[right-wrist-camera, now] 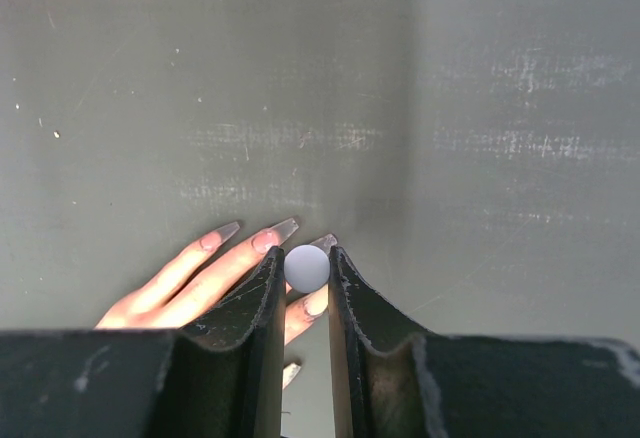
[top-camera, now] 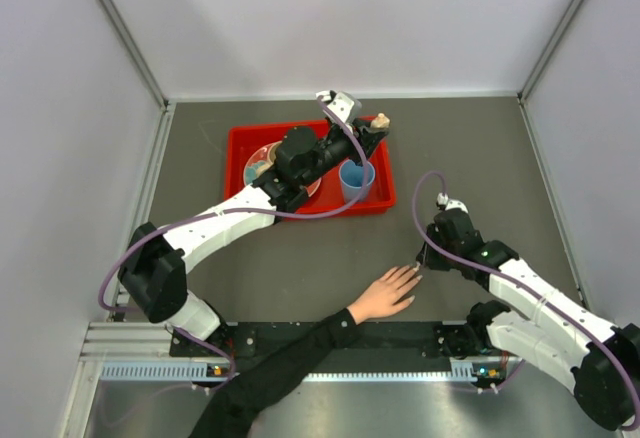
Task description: Paint the nails
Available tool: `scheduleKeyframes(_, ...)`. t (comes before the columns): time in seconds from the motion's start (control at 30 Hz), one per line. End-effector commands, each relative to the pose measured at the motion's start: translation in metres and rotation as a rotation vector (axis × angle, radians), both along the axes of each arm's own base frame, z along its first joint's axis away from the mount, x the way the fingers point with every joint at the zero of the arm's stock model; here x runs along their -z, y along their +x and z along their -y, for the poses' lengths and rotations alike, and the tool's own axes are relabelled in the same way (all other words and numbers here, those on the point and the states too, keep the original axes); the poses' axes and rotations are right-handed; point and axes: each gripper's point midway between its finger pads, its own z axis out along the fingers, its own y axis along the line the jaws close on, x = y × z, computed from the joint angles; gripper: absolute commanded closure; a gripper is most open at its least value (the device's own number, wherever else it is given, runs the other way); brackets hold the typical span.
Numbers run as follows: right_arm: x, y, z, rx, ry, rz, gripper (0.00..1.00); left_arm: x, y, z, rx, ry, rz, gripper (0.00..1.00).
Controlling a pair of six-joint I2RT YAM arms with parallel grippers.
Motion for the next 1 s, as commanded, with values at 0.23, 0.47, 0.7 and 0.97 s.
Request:
scheduleKeyframes(0.23, -0.0118, 0.0131, 0.0019, 0.039, 0.007, 0.051, 1.00, -0.0433, -0.0086, -0.0075, 0.012, -0.081, 0.069, 1.00)
scheduleKeyframes(0.47, -0.0093, 0.0137, 0.0035, 0.045, -0.002, 0.046, 1.00, -0.0413, -0.0090, -0.0075, 0.013, -0.077, 0.065, 1.00)
scheduleKeyframes(0.7, -0.0082, 0.0135, 0.0032, 0.043, -0.005, 0.042, 1.00, -0.0432, -0.0092, -0.0085, 0.013, -0.079, 0.069, 1.00)
scheduleKeyframes(0.97, -0.0071, 0.0139, 0.0041, 0.044, -0.012, 0.040, 1.00, -0.0413, -0.0091, -0.0080, 0.014, -0.075, 0.066, 1.00)
